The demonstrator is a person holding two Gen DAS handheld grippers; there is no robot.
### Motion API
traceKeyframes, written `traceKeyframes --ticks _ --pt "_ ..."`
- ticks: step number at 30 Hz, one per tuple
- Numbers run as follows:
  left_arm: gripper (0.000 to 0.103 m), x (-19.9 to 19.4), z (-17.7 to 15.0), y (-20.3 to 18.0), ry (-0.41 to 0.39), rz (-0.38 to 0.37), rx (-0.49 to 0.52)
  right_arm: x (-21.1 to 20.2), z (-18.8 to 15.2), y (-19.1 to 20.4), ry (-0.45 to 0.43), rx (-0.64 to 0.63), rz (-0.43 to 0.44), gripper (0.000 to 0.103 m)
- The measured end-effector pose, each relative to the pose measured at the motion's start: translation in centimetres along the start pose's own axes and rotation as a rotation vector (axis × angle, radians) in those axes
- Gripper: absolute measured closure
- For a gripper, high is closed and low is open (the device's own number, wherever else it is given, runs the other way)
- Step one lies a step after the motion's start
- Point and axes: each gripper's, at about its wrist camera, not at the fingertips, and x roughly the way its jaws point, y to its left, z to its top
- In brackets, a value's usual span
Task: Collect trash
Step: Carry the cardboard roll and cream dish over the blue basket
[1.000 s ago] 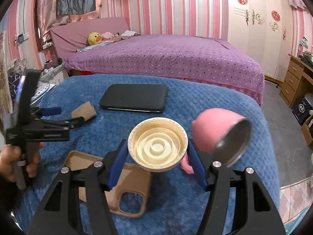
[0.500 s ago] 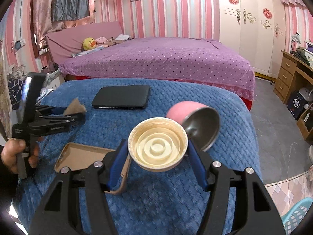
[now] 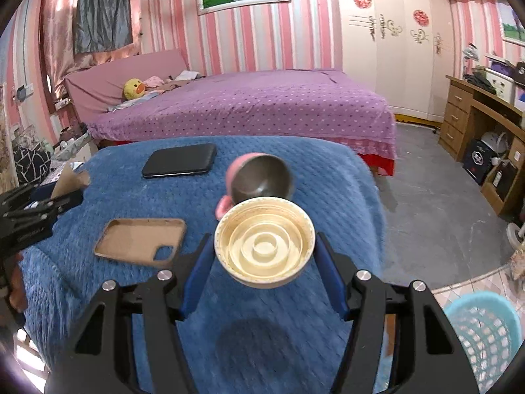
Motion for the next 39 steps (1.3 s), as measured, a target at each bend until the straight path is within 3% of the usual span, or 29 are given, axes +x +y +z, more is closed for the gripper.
traceKeyframes --ticks 9,20,24,29,39 --pt "0.047 -4.8 0.8 -9.4 -0.056 -0.097 0.064 -6.7 -2.2 -6.6 -0.041 0.072 -0.089 0.042" --pt "0.047 -6.9 0.5 -21.8 -0.058 -0.257 0.117 -14.2 -5.8 -17.5 -0.059 0.176 -0.261 0.042" --pt "0.047 -6.8 -0.6 -26.7 -0.057 -0.267 0.153 -15.4 -7.1 -20.7 -0.055 0.224 -0.297 0.042" --pt "0.047 -5.1 -1.4 -30.8 0.020 -0.327 0.118 -15.9 -8.4 -23.2 -0.050 0.257 -0.323 0.042" --pt "0.047 -2.5 -3.8 -35.2 0.067 -0.321 0.139 -15.4 -10.8 -25.5 -0.009 0.274 -0.347 0.042"
